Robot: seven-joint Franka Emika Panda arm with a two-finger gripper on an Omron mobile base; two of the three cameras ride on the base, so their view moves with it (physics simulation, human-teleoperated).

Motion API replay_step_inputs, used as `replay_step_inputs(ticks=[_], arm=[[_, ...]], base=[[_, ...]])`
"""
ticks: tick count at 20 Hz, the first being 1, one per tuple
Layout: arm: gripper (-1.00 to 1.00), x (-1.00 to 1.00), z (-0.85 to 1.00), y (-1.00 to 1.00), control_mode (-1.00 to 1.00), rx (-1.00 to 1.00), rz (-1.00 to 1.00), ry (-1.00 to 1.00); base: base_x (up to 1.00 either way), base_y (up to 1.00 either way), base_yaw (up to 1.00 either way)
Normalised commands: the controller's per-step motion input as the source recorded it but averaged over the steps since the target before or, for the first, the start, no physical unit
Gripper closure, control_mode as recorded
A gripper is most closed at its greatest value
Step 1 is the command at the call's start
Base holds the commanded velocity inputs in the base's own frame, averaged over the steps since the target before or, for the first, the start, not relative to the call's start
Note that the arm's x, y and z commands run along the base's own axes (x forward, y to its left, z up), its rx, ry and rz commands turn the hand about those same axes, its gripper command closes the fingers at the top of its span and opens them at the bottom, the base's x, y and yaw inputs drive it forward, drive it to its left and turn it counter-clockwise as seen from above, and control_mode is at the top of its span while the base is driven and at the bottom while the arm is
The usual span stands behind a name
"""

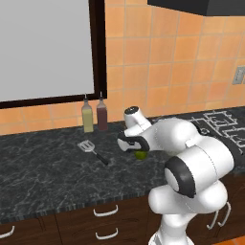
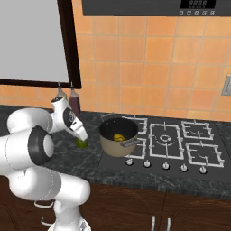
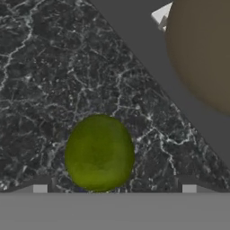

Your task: Put the lime and lemon in the pot. Retrieve the spatula and lightly stir the vegetables in the pot.

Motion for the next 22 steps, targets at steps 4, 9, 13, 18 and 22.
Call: replay_step_inputs(ticks=[4,9,13,18,22], arm=[[-1.0,0.02,-0.24,-0.15,-1.0,0.0,-0.01,0.0],[-1.0,0.11,-0.29,0.0,-1.0,0.01,0.0,0.0],[-1.0,0.21,-0.38,0.0,-1.0,0.03,0.0,0.0],[-1.0,0.11,-0.43,0.03,-1.0,0.02,0.0,0.0],[1.0,-0.03,-0.18,0.08,-1.0,0.0,0.0,-0.02]], base=[[0.0,0.0,0.0],[0.0,0.0,0.0],[0.0,0.0,0.0],[0.0,0.0,0.0],[0.0,0.0,0.0]])
